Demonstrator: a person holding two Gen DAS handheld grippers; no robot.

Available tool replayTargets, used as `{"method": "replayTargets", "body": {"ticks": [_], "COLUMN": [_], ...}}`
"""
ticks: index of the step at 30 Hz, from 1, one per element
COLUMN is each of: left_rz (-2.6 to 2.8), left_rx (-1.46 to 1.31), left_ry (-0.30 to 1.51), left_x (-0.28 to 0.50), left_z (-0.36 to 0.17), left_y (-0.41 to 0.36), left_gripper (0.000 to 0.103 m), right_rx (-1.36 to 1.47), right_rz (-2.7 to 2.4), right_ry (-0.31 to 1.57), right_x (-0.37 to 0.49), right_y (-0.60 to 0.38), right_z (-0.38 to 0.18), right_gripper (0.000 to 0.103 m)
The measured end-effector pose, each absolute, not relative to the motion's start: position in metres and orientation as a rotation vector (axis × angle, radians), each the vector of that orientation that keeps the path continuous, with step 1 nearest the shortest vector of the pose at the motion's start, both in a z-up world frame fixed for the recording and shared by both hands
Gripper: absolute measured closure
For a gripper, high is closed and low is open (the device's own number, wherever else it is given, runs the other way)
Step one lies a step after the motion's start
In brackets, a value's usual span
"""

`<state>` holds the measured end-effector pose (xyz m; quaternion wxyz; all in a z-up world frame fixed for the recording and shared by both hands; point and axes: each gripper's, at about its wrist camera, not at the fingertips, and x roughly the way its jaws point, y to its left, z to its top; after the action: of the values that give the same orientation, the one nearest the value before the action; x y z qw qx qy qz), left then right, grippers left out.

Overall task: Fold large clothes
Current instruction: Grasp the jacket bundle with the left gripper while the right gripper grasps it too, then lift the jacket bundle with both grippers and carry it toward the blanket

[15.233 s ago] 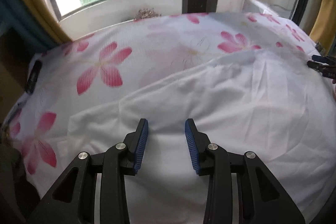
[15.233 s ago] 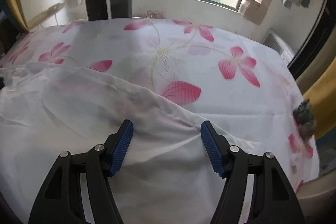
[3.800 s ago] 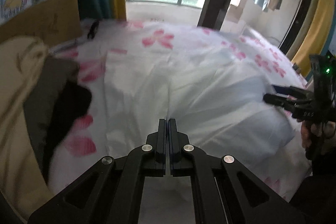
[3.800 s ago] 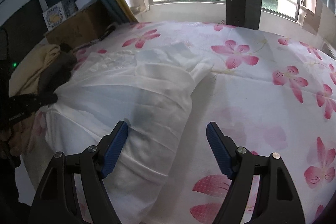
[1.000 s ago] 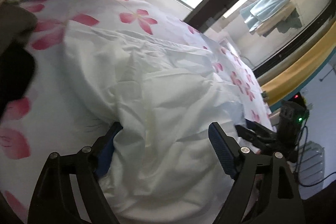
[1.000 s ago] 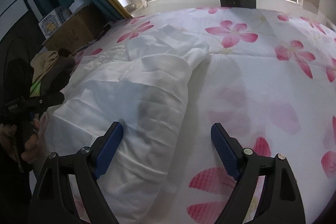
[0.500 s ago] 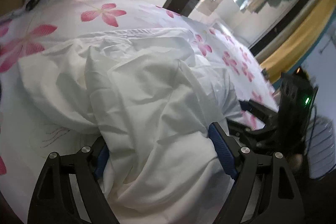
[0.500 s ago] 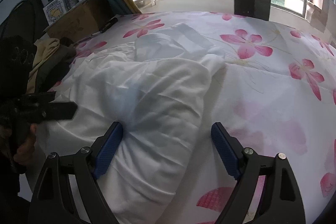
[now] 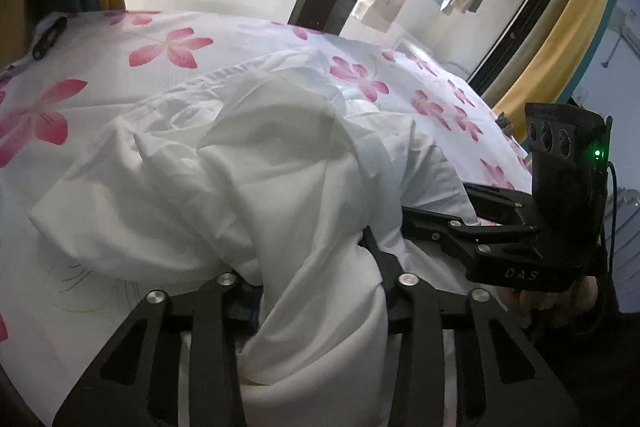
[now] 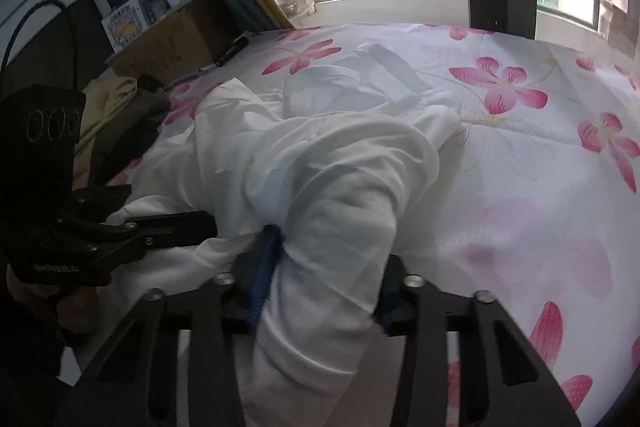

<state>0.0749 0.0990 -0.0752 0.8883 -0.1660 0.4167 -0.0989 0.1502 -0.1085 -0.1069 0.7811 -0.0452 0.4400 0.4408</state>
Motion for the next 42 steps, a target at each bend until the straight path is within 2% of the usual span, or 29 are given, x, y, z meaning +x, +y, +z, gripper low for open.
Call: {"method": "replayTargets", "body": {"ticks": [4, 10, 33, 42], "left_rz": [-0.198, -0.173, -0.062, 0.010], "left_rx": [-0.334, -0.326, -0.265, -0.212], "left_ry": [0.840, 0.801, 0.605, 0.614], "left_x": [0.069, 0.056, -0.004, -0.017], "left_z": [-0.069, -0.053, 0.022, 0.026], "left_y": [0.097, 0.103, 0.187, 0.221], "left_gripper": [0.071, 0.077, 0.078, 0.078], "right_rx": [-0.114, -0.113, -0.112, -0.079], "right_rz": [0.972, 1.002, 1.153, 1.202], "right_ry": [0.926, 0.858, 0.620, 0.618], "right_x": [0.144, 0.132, 0.092, 0.089], "right_y": [-0.108, -0.107, -0.018, 0.021], "right_z": [-0.098, -0.076, -0.002, -0.011], "right_gripper": [0.075, 0.079, 0.081, 0.081]}}
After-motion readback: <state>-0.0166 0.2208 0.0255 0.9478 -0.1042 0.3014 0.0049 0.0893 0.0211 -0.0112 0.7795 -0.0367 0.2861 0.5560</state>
